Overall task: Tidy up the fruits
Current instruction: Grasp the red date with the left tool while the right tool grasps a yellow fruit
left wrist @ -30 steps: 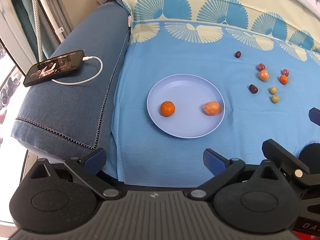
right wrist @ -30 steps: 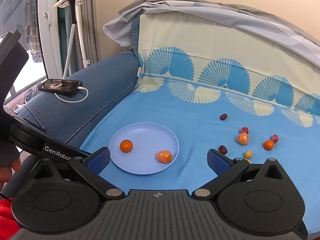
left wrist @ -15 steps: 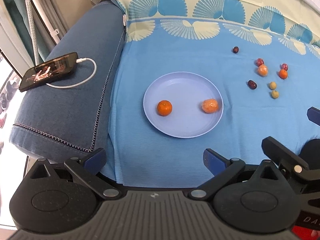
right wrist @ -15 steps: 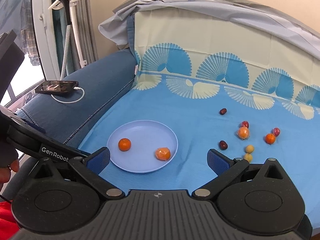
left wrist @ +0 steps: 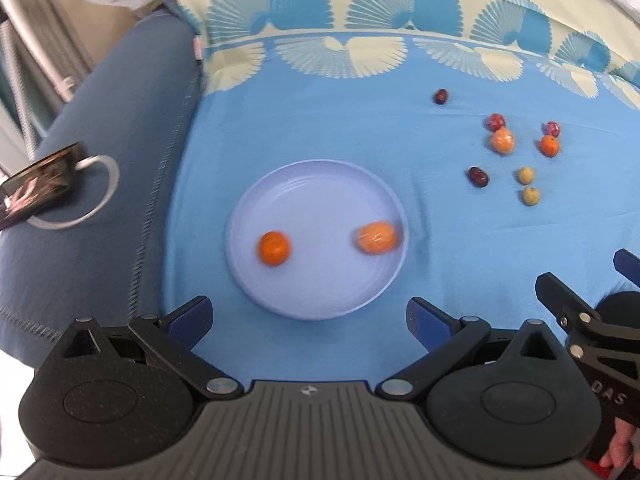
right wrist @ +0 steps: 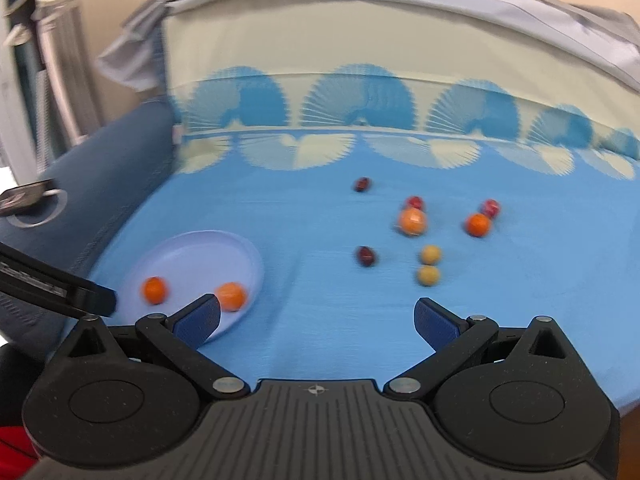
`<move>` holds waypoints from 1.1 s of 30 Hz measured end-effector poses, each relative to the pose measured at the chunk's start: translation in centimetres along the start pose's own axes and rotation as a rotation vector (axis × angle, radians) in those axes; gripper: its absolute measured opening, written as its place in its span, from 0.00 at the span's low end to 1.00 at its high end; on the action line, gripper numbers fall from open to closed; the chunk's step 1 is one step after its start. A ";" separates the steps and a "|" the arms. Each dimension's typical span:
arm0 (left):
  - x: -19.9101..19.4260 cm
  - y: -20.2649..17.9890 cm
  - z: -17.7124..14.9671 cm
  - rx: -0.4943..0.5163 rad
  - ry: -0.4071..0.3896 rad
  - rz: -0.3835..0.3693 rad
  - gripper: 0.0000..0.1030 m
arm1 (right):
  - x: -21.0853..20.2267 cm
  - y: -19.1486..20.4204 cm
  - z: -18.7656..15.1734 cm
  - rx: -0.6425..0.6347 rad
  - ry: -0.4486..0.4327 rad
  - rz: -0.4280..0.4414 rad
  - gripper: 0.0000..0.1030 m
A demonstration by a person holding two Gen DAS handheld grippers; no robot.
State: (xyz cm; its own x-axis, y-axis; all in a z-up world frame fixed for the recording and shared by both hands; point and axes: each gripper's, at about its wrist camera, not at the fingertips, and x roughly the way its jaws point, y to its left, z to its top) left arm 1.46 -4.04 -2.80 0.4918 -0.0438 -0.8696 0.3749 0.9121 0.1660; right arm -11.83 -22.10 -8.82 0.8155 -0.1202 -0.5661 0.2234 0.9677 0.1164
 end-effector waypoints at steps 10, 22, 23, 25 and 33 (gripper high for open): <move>7.7 -8.3 6.0 0.126 0.007 -0.136 1.00 | 8.5 -7.3 -0.5 0.048 0.010 -0.146 0.99; 17.6 -17.4 13.1 0.225 0.072 -0.175 1.00 | 17.3 -11.8 -0.2 0.033 0.022 -0.143 0.98; 18.1 -17.6 13.3 0.227 0.079 -0.172 1.00 | 17.9 -12.0 -0.1 0.025 0.024 -0.143 0.98; 19.7 -18.3 13.8 0.235 0.099 -0.165 1.00 | 19.1 -12.3 0.1 0.019 0.037 -0.147 0.97; 23.8 -17.9 14.7 0.186 0.203 -0.164 1.00 | 21.0 -12.1 -0.6 -0.028 0.059 -0.160 0.95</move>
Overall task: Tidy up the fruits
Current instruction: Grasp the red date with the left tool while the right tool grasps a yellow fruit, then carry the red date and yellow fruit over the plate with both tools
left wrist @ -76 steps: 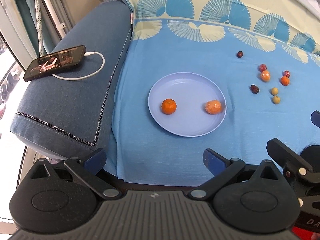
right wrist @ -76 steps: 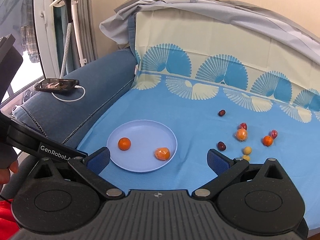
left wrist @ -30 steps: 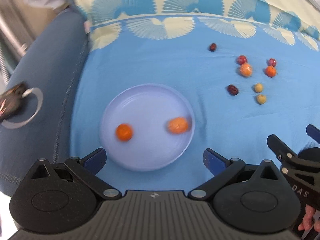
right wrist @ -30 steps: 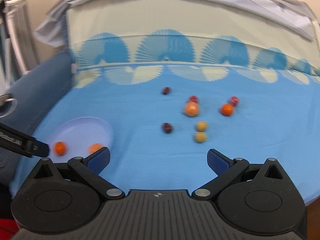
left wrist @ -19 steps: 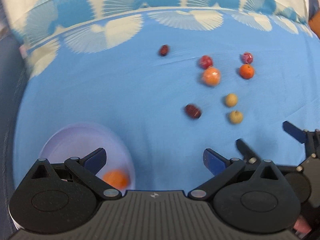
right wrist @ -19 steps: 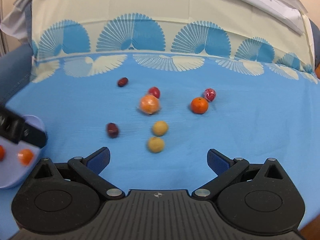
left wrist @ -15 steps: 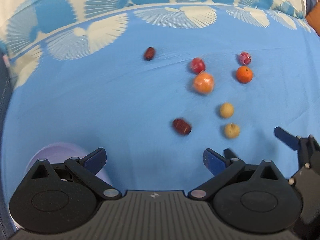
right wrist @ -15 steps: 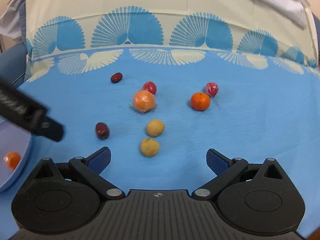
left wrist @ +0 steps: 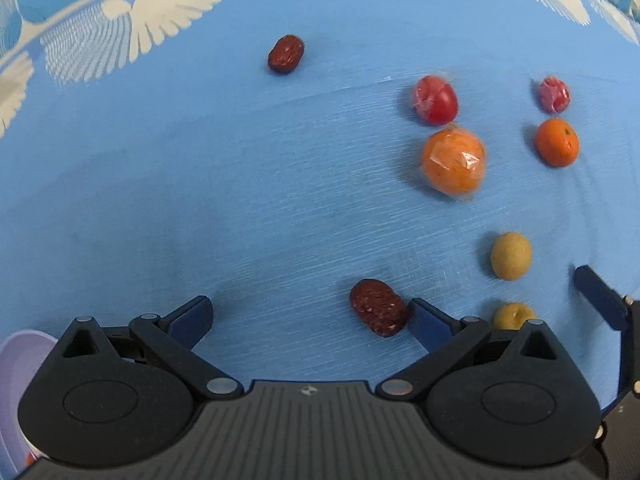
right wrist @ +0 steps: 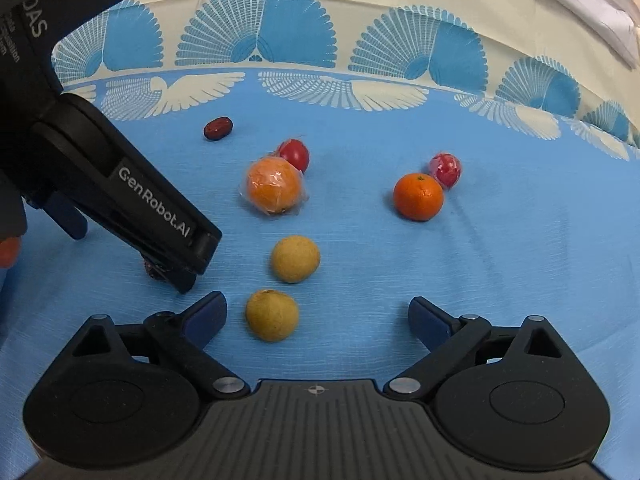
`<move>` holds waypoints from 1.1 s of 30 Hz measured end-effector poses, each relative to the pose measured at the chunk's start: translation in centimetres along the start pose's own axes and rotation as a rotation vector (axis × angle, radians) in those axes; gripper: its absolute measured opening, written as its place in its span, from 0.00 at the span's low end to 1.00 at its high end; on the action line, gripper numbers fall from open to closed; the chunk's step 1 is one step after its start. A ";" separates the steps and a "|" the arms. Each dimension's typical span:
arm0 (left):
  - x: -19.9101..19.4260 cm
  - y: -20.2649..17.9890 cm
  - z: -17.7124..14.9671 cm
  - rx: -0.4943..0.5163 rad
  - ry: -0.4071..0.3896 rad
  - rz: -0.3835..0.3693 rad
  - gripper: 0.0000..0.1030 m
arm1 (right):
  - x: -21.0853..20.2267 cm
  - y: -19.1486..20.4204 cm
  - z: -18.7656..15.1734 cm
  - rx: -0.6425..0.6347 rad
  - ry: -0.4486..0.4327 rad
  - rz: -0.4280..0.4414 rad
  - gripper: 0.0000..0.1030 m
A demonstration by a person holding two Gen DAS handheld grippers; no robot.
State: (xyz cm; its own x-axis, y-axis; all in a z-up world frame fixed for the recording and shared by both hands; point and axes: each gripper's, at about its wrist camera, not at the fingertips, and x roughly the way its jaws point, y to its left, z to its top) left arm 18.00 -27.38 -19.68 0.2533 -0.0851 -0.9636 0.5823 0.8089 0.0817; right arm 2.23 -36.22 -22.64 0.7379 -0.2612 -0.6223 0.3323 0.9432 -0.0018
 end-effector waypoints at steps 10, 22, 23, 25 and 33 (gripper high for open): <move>-1.9 -0.3 0.7 0.053 -0.036 -0.066 0.27 | -1.3 1.2 -0.3 -0.087 -0.045 0.051 0.25; -11.9 2.9 -5.7 0.019 -0.171 -0.044 0.28 | -6.7 -1.5 2.0 0.068 -0.076 -0.053 0.26; -13.0 3.2 -6.7 0.019 -0.185 -0.034 0.28 | -7.9 -1.7 2.1 0.081 -0.085 -0.043 0.26; -15.3 4.4 -9.0 0.007 -0.206 -0.016 0.28 | -10.3 -1.7 2.2 0.082 -0.098 -0.013 0.26; -21.8 8.9 -17.8 -0.069 -0.261 0.105 0.28 | -20.1 3.4 1.6 0.001 -0.138 0.215 0.26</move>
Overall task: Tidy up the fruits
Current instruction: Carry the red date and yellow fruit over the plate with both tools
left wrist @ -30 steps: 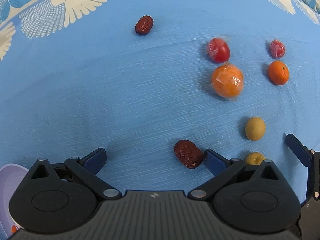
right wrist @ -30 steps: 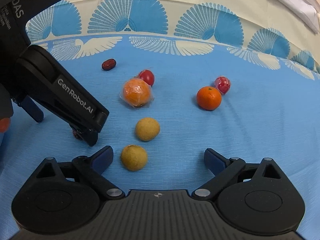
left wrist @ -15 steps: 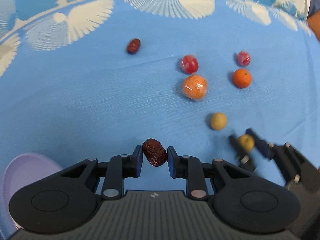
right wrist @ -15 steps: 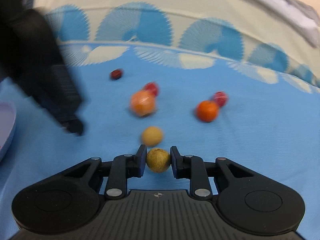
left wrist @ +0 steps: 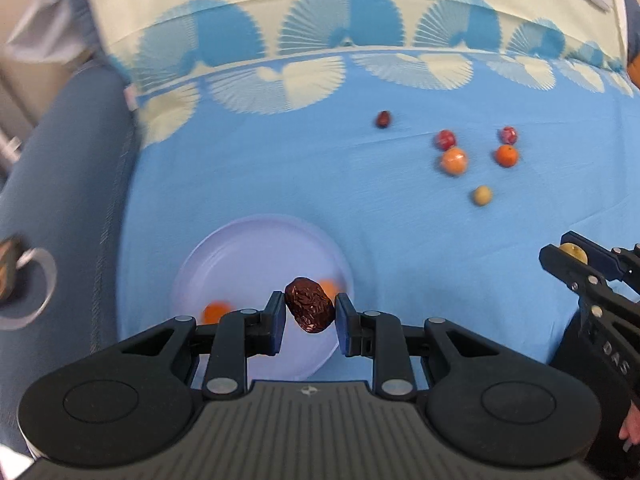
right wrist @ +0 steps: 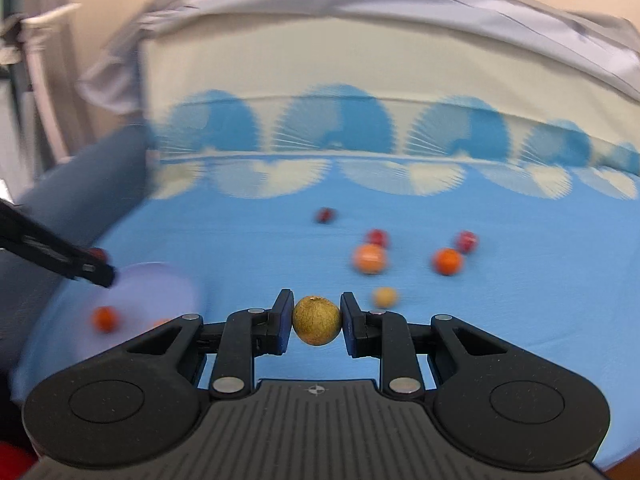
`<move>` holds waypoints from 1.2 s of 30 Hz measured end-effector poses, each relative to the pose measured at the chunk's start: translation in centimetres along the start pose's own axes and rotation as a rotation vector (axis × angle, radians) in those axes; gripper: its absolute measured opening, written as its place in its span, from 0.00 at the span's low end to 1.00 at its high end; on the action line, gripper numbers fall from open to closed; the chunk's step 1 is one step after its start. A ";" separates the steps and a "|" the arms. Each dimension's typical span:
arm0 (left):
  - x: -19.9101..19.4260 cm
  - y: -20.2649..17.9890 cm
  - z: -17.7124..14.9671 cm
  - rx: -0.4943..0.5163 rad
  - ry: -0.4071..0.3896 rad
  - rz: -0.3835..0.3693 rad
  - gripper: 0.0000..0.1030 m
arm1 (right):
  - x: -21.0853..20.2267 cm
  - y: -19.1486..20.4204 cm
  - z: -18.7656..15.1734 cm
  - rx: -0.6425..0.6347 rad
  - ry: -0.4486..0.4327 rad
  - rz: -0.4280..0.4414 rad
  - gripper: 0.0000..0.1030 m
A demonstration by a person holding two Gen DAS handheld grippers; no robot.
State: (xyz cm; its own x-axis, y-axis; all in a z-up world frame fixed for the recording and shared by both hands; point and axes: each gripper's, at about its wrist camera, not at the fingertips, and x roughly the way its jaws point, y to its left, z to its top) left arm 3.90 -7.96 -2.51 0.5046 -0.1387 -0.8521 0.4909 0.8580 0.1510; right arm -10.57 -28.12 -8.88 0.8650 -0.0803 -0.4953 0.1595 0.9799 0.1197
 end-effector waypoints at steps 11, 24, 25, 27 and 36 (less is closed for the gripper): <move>-6.7 5.4 -8.3 -0.144 -0.062 0.017 0.28 | -6.7 11.0 0.9 -0.162 -0.055 0.226 0.26; -9.5 8.1 -12.5 -0.242 -0.117 -0.018 0.28 | -9.9 15.5 -0.3 -0.302 -0.045 0.256 0.26; -9.7 8.1 -12.6 -0.241 -0.122 -0.022 0.28 | -10.0 15.7 -0.3 -0.309 -0.046 0.256 0.26; -9.8 8.1 -12.7 -0.240 -0.128 -0.027 0.28 | -10.3 15.9 -0.4 -0.317 -0.049 0.251 0.26; -9.7 8.7 -13.0 -0.259 -0.131 -0.040 0.28 | -10.2 16.3 -0.4 -0.336 -0.044 0.239 0.26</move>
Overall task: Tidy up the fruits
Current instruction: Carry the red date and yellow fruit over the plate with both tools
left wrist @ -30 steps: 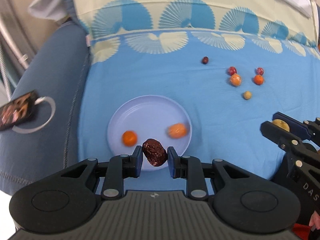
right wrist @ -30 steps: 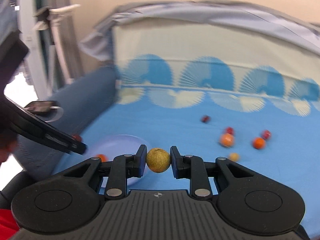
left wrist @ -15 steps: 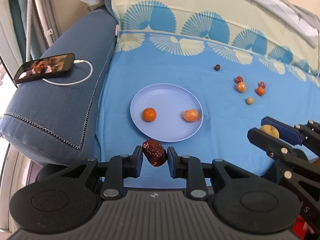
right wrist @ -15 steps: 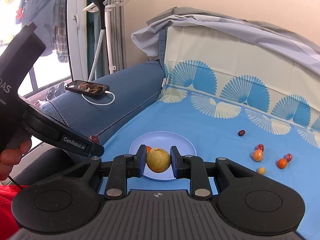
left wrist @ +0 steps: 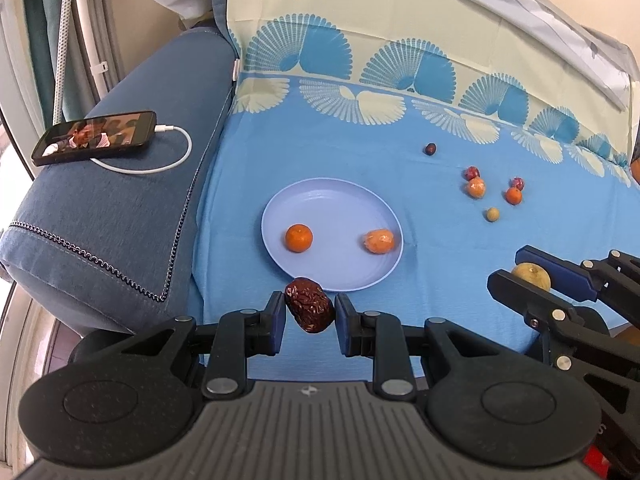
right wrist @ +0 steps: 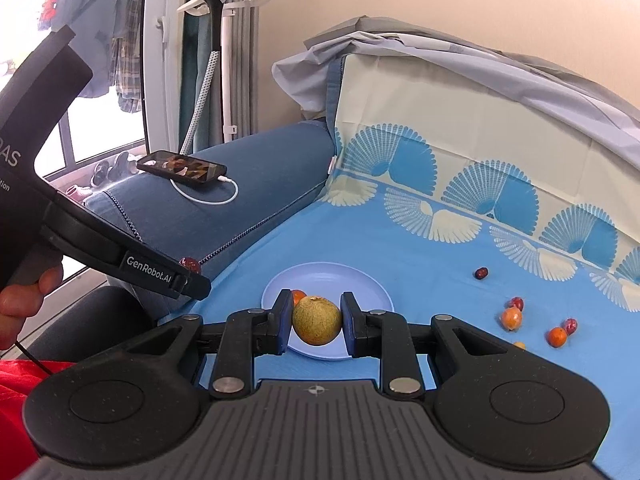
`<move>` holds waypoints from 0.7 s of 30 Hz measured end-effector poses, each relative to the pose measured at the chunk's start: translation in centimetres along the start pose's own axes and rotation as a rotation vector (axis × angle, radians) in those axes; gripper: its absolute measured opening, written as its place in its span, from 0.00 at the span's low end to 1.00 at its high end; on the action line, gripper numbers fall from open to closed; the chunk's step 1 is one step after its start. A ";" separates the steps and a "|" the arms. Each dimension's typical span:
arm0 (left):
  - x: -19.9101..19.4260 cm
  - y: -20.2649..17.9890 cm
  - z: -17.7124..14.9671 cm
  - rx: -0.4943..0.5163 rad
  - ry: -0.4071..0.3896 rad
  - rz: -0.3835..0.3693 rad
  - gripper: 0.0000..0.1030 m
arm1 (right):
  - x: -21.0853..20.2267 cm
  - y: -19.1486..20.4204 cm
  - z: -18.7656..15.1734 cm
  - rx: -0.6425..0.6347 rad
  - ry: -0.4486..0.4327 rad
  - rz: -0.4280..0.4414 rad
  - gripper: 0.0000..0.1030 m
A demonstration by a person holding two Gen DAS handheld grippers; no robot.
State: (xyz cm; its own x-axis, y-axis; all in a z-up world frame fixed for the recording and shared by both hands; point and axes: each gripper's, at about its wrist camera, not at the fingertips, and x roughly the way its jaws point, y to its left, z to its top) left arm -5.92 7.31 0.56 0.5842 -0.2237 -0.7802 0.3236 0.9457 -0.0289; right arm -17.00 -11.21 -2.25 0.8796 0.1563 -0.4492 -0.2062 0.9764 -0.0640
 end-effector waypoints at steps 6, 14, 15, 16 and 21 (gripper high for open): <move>0.3 0.1 0.2 -0.002 0.006 -0.004 0.28 | 0.2 -0.1 0.0 0.001 0.008 -0.001 0.26; 0.5 0.0 0.2 -0.003 0.010 -0.001 0.28 | 0.3 -0.1 -0.1 0.006 0.017 -0.002 0.26; 0.5 0.0 0.2 -0.003 0.008 0.001 0.28 | 0.4 -0.1 0.0 0.007 0.018 -0.002 0.26; 0.5 0.1 0.3 -0.004 0.007 0.003 0.28 | 0.5 -0.1 0.0 0.008 0.020 -0.002 0.26; 1.0 0.2 0.5 -0.006 0.012 0.005 0.28 | 0.8 -0.3 -0.1 0.013 0.030 -0.001 0.26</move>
State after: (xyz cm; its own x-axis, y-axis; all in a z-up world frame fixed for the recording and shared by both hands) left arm -4.94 7.17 0.10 0.5764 -0.2163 -0.7880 0.3166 0.9481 -0.0287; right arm -16.31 -11.42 -2.68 0.8665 0.1511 -0.4758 -0.1995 0.9785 -0.0525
